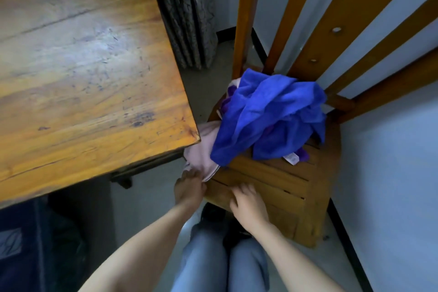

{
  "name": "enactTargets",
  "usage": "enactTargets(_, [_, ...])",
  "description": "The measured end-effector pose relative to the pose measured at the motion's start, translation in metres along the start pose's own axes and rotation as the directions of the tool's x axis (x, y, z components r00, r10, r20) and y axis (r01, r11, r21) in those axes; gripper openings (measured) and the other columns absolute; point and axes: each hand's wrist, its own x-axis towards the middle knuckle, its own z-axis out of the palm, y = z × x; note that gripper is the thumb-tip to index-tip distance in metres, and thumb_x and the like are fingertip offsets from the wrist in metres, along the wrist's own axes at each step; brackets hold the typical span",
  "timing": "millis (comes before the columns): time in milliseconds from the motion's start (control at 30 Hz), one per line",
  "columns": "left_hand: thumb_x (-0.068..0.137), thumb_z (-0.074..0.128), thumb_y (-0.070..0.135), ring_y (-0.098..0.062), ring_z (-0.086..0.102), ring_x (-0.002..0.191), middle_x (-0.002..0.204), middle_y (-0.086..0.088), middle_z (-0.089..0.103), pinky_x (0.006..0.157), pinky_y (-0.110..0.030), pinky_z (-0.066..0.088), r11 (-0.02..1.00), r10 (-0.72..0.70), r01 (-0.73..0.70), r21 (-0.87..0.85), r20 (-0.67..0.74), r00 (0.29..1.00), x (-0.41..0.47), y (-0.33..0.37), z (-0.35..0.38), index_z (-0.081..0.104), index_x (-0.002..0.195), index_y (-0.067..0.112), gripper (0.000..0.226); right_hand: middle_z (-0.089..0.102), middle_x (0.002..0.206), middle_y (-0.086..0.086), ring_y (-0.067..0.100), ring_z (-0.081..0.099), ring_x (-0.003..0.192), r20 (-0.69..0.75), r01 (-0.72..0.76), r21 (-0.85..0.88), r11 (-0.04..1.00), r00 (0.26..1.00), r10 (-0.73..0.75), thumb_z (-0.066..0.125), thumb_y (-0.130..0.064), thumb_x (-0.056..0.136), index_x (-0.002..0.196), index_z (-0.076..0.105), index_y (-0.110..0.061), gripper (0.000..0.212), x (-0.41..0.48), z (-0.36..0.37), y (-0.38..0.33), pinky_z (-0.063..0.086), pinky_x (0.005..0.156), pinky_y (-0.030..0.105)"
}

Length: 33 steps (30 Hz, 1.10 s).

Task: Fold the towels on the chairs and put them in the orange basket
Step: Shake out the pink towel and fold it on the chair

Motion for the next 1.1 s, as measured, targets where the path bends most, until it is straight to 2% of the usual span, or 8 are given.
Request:
enactTargets(67, [0.087, 0.048, 0.024, -0.026, 0.047, 0.114, 0.127, -0.006, 0.049, 0.086, -0.029, 0.043, 0.997, 0.077, -0.077, -0.013, -0.001, 0.997, -0.022, 0.009, -0.016, 0.052, 0.123, 0.015, 0.038, 0.067, 0.096, 0.000, 0.020, 0.064, 0.086, 0.016, -0.038, 0.068, 0.997, 0.999, 0.037, 0.082, -0.025, 0.057, 0.102, 0.068, -0.018, 0.048, -0.016, -0.014, -0.002, 0.053, 0.065, 0.026])
enactTargets(167, [0.084, 0.051, 0.020, -0.031, 0.054, 0.100, 0.113, -0.010, 0.054, 0.073, -0.034, 0.046, 0.985, 0.127, -0.131, -0.113, -0.037, 0.991, -0.059, 0.024, -0.052, 0.059, 0.109, 0.009, 0.028, 0.036, 0.145, 0.001, 0.022, 0.038, 0.130, 0.071, -0.089, 0.174, 0.981, 0.994, 0.078, 0.053, -0.020, 0.089, 0.145, 0.027, -0.019, 0.061, -0.031, -0.048, -0.006, 0.039, 0.099, 0.032])
enactTargets(267, [0.085, 0.051, 0.017, -0.031, 0.056, 0.098, 0.106, -0.011, 0.056, 0.073, -0.036, 0.041, 0.964, 0.205, -0.218, -0.151, -0.100, 0.974, -0.089, 0.047, -0.104, 0.059, 0.106, 0.006, 0.024, 0.023, 0.152, -0.001, 0.023, 0.035, 0.134, 0.106, -0.096, 0.238, 0.967, 0.992, 0.072, 0.051, -0.013, 0.091, 0.148, 0.011, -0.028, 0.072, -0.039, -0.093, -0.021, 0.039, 0.098, 0.032])
enactTargets(533, [0.085, 0.056, 0.011, -0.025, 0.058, 0.087, 0.097, -0.007, 0.061, 0.073, -0.032, 0.045, 0.864, 0.355, -0.438, -0.250, -0.315, 0.880, -0.120, 0.106, -0.259, 0.063, 0.099, 0.007, 0.017, 0.045, 0.136, 0.007, 0.022, 0.042, 0.128, -0.057, -0.096, 0.464, 0.881, 0.989, 0.137, 0.056, -0.013, 0.089, 0.134, 0.042, -0.019, 0.047, -0.040, -0.209, -0.039, 0.040, 0.097, 0.032])
enactTargets(767, [0.083, 0.059, 0.004, -0.018, 0.056, 0.083, 0.094, -0.007, 0.062, 0.071, -0.023, 0.044, 0.729, 0.534, -0.632, -0.262, -0.360, 0.765, -0.146, 0.130, -0.341, 0.064, 0.095, 0.006, 0.013, 0.051, 0.134, 0.004, 0.028, 0.046, 0.122, -0.201, 0.070, 0.480, 0.875, 0.979, 0.032, 0.048, -0.018, 0.095, 0.132, 0.047, -0.014, 0.038, -0.051, -0.281, -0.049, 0.039, 0.102, 0.044])
enactTargets(900, [0.082, 0.059, 0.001, -0.011, 0.051, 0.077, 0.087, 0.000, 0.058, 0.062, -0.007, 0.036, 0.680, 0.599, -0.695, -0.233, -0.370, 0.710, -0.160, 0.139, -0.378, 0.064, 0.092, 0.005, 0.013, 0.062, 0.107, 0.005, 0.025, 0.055, 0.102, -0.141, 0.028, 0.583, 0.812, 0.988, 0.068, 0.049, -0.021, 0.091, 0.106, 0.060, -0.003, 0.026, -0.052, -0.303, -0.047, 0.043, 0.096, 0.043])
enactTargets(1000, [0.081, 0.058, 0.000, -0.014, 0.051, 0.076, 0.084, 0.001, 0.056, 0.064, -0.013, 0.038, 0.650, 0.622, -0.732, -0.206, -0.410, 0.667, -0.169, 0.144, -0.408, 0.063, 0.090, 0.005, 0.012, 0.059, 0.094, 0.015, 0.019, 0.057, 0.085, -0.077, -0.024, 0.763, 0.645, 0.989, 0.127, 0.059, -0.027, 0.088, 0.096, 0.053, 0.004, 0.033, -0.058, -0.329, -0.051, 0.047, 0.081, 0.032])
enactTargets(1100, [0.081, 0.058, 0.000, -0.018, 0.054, 0.077, 0.083, -0.001, 0.058, 0.070, -0.027, 0.045, 0.629, 0.607, -0.752, -0.195, -0.482, 0.632, -0.177, 0.146, -0.436, 0.064, 0.089, 0.006, 0.011, 0.055, 0.092, 0.017, 0.022, 0.051, 0.083, -0.140, -0.008, 0.758, 0.652, 0.975, 0.174, 0.053, -0.018, 0.092, 0.103, 0.050, 0.008, 0.028, -0.065, -0.362, -0.056, 0.041, 0.071, 0.031])
